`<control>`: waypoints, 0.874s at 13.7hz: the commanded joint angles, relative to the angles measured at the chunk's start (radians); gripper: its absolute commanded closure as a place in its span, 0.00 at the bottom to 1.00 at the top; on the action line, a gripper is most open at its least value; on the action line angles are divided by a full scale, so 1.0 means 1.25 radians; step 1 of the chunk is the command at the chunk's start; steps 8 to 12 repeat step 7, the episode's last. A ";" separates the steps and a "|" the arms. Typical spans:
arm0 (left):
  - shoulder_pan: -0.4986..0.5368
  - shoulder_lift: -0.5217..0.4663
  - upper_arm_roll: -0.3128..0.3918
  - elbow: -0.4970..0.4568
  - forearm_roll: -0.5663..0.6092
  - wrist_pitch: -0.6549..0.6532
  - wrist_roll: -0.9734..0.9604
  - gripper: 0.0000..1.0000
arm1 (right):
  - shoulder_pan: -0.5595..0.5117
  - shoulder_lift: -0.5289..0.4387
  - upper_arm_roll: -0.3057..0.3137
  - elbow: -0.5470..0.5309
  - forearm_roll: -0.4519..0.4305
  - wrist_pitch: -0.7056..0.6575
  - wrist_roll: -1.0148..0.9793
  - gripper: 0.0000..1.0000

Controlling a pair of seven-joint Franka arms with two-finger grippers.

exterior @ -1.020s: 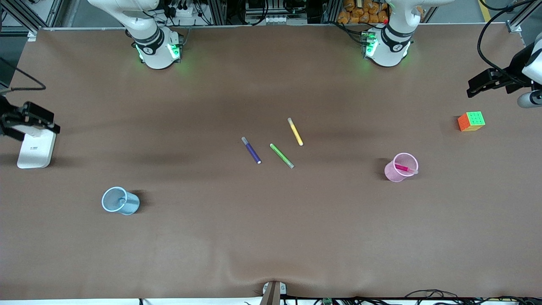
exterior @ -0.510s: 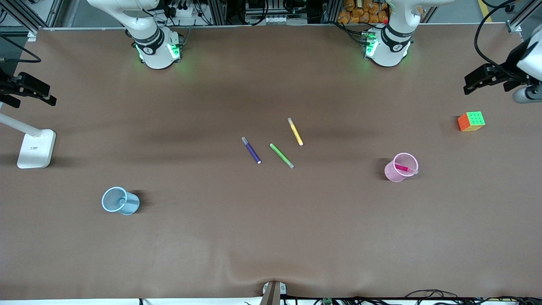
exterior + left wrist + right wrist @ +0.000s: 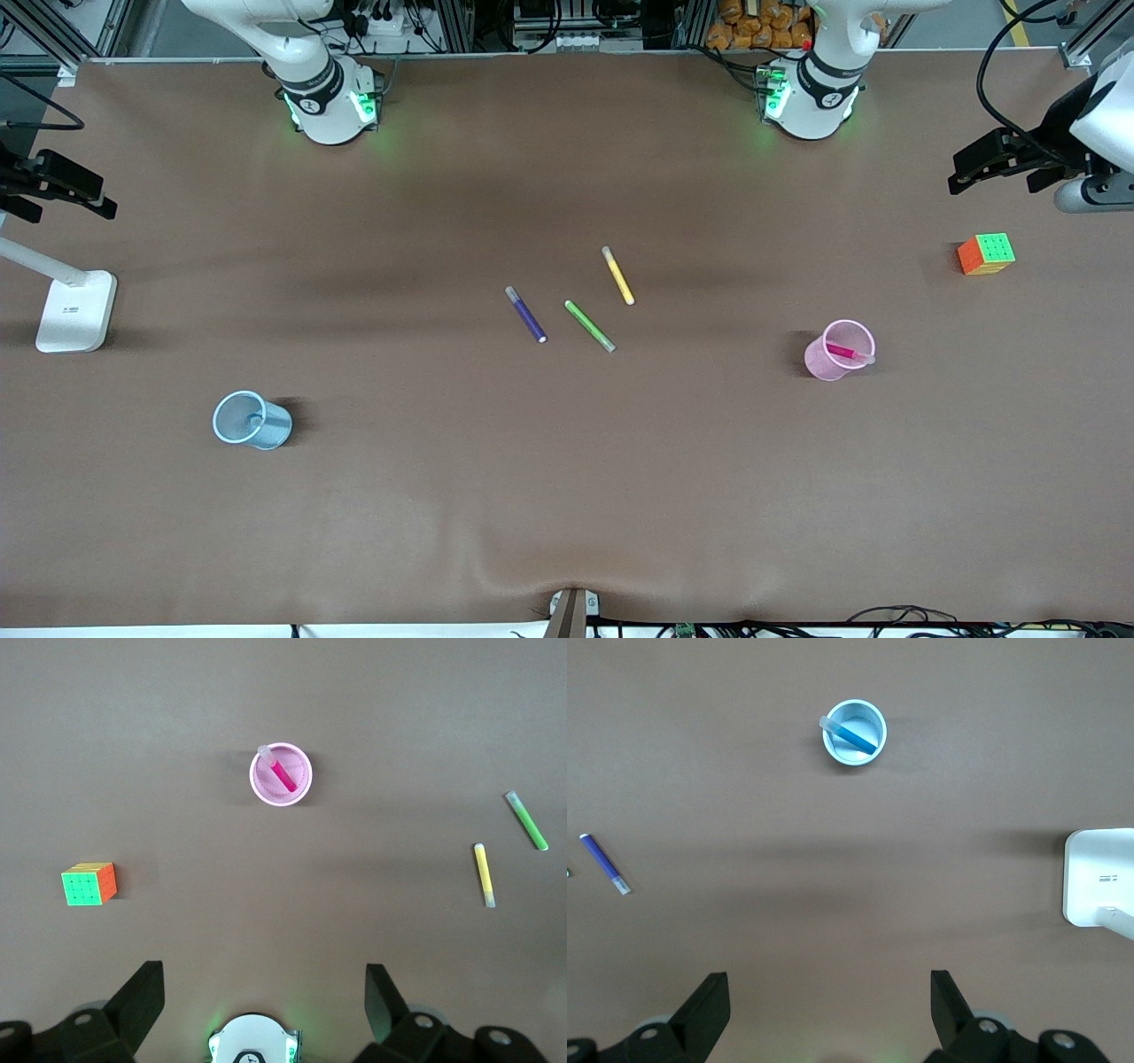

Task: Place pink and blue markers in matching cups

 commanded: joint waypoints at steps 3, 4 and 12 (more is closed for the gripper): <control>0.001 0.018 0.001 0.037 0.044 -0.009 0.019 0.00 | 0.017 -0.020 -0.004 -0.013 -0.018 0.009 0.035 0.00; -0.003 0.018 0.001 0.038 0.053 -0.009 0.014 0.00 | 0.017 -0.020 -0.003 -0.014 -0.018 0.005 0.058 0.00; -0.003 0.018 -0.002 0.037 0.045 -0.009 -0.009 0.00 | 0.017 -0.020 -0.003 -0.014 -0.018 0.002 0.060 0.00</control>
